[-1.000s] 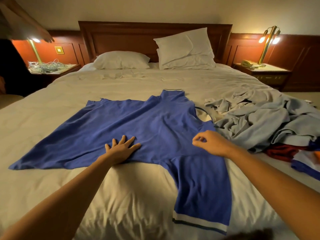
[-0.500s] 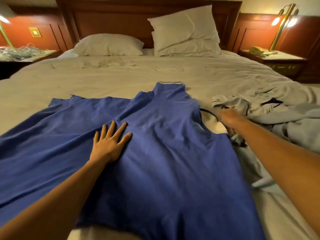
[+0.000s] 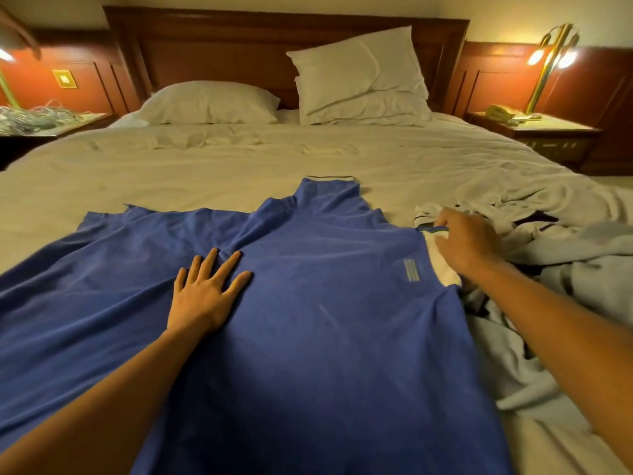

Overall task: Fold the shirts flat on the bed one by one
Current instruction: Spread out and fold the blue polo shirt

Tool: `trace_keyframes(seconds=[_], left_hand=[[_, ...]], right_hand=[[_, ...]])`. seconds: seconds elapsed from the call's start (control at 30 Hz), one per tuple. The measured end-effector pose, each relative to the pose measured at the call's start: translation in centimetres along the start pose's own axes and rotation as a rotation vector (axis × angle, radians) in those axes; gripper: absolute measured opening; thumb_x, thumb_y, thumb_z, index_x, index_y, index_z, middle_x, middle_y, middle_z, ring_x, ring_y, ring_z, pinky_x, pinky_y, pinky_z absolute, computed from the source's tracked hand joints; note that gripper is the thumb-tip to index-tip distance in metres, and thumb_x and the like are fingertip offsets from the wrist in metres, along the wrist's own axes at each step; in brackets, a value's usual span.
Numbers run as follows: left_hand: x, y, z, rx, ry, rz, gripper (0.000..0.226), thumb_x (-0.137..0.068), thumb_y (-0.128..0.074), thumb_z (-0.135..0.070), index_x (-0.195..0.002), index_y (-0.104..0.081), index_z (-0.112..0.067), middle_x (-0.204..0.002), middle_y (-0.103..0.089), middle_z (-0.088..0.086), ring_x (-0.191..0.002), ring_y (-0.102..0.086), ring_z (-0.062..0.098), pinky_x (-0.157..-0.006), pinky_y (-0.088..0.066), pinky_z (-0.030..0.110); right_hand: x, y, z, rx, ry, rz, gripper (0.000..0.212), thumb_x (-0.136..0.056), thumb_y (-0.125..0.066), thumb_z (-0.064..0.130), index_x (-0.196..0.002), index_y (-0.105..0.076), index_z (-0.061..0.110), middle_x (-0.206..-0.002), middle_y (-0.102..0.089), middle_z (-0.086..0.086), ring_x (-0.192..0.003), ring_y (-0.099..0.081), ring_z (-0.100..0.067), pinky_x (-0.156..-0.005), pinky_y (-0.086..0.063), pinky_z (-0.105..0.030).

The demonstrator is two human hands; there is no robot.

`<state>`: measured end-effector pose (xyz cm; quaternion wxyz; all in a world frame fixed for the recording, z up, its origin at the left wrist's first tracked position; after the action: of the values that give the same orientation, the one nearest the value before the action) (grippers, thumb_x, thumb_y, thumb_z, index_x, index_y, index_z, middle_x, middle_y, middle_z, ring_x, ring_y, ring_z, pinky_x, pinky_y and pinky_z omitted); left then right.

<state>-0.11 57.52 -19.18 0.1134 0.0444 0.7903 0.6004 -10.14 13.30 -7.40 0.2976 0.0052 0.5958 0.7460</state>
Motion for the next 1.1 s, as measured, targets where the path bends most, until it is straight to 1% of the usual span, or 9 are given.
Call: trace_keyframes(seconds=[0.03,0.13,0.23,0.3,0.43,0.67,0.8,0.93,1.1], left_hand=[[0.1,0.0,0.0,0.001,0.003,0.001,0.074,-0.084,-0.004,-0.081,-0.153,-0.004,-0.054,-0.167,-0.001,-0.008,-0.154,0.003,0.019,-0.125,0.003,0.045],[0.4,0.2,0.1,0.014,0.008,-0.015,0.073,-0.086,-0.005,-0.079,-0.154,-0.006,-0.052,-0.167,-0.004,-0.007,-0.154,0.001,0.019,-0.125,0.002,0.044],[0.7,0.5,0.1,0.024,0.007,-0.031,0.073,-0.086,-0.005,-0.077,-0.154,-0.01,-0.051,-0.167,-0.007,-0.007,-0.154,-0.001,0.019,-0.125,0.0,0.044],[0.8,0.5,0.1,0.035,0.011,-0.034,0.073,-0.086,-0.006,-0.077,-0.155,-0.011,-0.051,-0.167,-0.008,-0.007,-0.154,-0.002,0.019,-0.125,0.0,0.043],[1.0,0.6,0.2,0.046,0.018,-0.029,0.074,-0.087,-0.007,-0.076,-0.155,-0.013,-0.049,-0.167,-0.008,-0.006,-0.154,-0.001,0.019,-0.124,0.001,0.043],[4.1,0.1,0.4,0.074,0.026,0.093,0.063,-0.099,-0.021,-0.064,-0.156,-0.004,-0.045,-0.167,0.007,-0.006,-0.154,0.009,0.019,-0.125,0.003,0.043],[8.2,1.0,-0.1,-0.02,-0.008,0.187,0.062,-0.104,-0.021,-0.056,-0.158,0.002,-0.038,-0.167,0.011,-0.002,-0.154,0.008,0.023,-0.124,0.001,0.045],[13.1,2.0,-0.1,-0.134,-0.076,0.277,0.058,-0.106,-0.018,-0.052,-0.158,0.002,-0.037,-0.167,0.011,-0.002,-0.154,0.007,0.025,-0.124,0.0,0.047],[18.5,3.4,0.8,-0.359,-0.257,0.314,0.054,-0.108,-0.023,-0.046,-0.157,-0.001,-0.044,-0.167,0.013,-0.004,-0.154,0.007,0.031,-0.122,-0.004,0.054]], right_hand=[[0.3,-0.6,0.7,-0.137,0.017,0.089,0.007,-0.089,-0.07,0.018,-0.094,-0.067,0.013,-0.096,-0.068,-0.012,-0.092,-0.062,-0.034,-0.07,-0.043,-0.033],[1.6,-1.6,1.8,-0.474,-0.05,0.274,0.039,-0.095,-0.063,0.036,-0.081,-0.066,-0.001,-0.075,-0.062,-0.013,-0.069,-0.05,-0.019,-0.062,-0.036,-0.031],[2.6,-2.0,-1.6,-0.733,-0.347,0.209,0.035,-0.101,-0.052,0.034,-0.106,-0.068,0.003,-0.113,-0.067,-0.02,-0.095,-0.058,-0.025,-0.081,-0.043,-0.035],[4.3,-3.6,-2.4,-0.827,-0.441,0.388,0.038,-0.1,-0.055,0.036,-0.127,-0.062,0.01,-0.128,-0.063,-0.011,-0.114,-0.059,-0.026,-0.09,-0.047,-0.038],[5.4,-2.7,-1.4,-0.561,-0.183,0.396,0.059,-0.085,-0.076,0.013,-0.138,-0.049,0.019,-0.118,-0.058,0.002,-0.101,-0.056,-0.015,-0.074,-0.043,-0.024],[8.3,2.0,-0.4,-0.247,-0.128,0.075,0.072,-0.085,-0.057,-0.012,-0.149,-0.039,0.017,-0.139,-0.041,-0.027,-0.115,-0.052,-0.047,-0.098,-0.045,-0.047],[13.4,5.8,2.9,-0.289,-0.011,-0.067,0.065,-0.085,-0.068,0.008,-0.145,-0.046,0.02,-0.137,-0.044,-0.018,-0.121,-0.048,-0.042,-0.099,-0.044,-0.054],[21.6,4.7,5.0,-0.329,-0.065,0.099,0.066,-0.087,-0.069,0.028,-0.147,-0.043,0.027,-0.146,-0.04,-0.015,-0.133,-0.041,-0.038,-0.104,-0.04,-0.046],[32.3,0.9,8.3,0.072,0.092,0.353,0.068,-0.095,-0.036,0.066,-0.156,-0.016,0.042,-0.167,0.0,-0.008,-0.153,0.003,-0.028,-0.121,-0.001,-0.045]])
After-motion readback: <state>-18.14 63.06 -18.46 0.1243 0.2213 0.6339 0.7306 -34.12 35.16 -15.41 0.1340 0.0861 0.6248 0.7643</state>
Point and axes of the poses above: each hand's wrist, its own x-axis away from the middle knuckle, its own y-axis out of the back of the hand, z = x × y, the point moved 9 cm from there along -x, towards the middle knuckle
